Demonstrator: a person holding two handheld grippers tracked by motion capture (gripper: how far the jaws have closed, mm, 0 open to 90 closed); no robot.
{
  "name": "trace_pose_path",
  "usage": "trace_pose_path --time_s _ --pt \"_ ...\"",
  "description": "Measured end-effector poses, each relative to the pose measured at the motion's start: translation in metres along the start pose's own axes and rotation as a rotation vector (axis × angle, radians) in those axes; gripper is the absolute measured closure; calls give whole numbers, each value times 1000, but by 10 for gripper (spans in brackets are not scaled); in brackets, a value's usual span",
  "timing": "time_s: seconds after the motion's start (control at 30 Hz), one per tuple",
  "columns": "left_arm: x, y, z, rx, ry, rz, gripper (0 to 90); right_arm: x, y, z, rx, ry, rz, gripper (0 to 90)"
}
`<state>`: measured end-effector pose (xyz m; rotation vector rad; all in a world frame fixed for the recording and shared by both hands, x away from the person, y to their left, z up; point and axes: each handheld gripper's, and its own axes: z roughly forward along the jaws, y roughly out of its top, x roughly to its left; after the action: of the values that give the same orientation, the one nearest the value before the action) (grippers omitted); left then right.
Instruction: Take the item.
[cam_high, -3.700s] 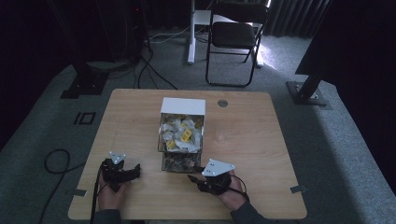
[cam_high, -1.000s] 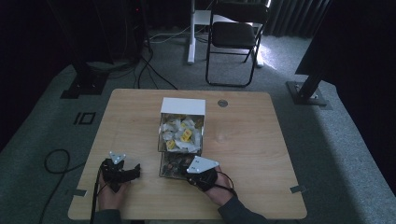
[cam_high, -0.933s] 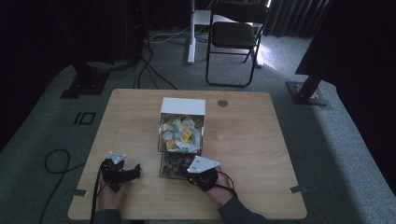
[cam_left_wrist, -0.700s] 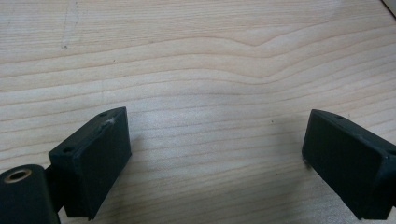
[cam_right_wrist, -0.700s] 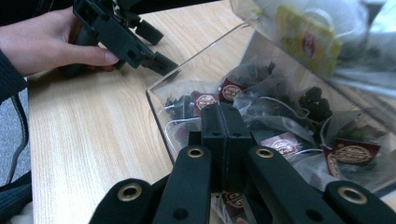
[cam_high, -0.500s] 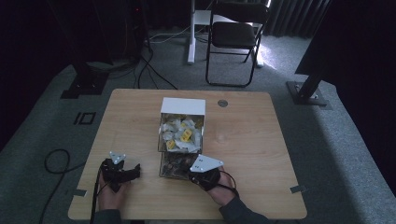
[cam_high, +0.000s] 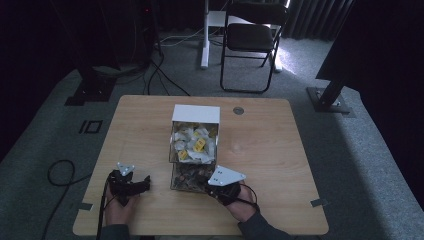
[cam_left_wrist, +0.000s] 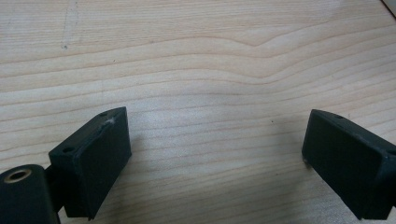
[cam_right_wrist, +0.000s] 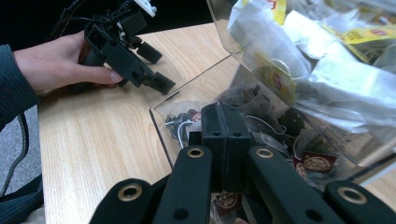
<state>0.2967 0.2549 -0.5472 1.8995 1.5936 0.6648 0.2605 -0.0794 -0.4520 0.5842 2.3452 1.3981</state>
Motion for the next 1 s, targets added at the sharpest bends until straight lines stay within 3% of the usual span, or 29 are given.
trace_pose_path --time_s 0.43,1.0 --pt "0 0 0 0 0 0 84 -6 -1 -25 -21 -42 -1 900" --pt "0 0 0 0 0 0 84 -17 -5 -43 -31 -88 12 900"
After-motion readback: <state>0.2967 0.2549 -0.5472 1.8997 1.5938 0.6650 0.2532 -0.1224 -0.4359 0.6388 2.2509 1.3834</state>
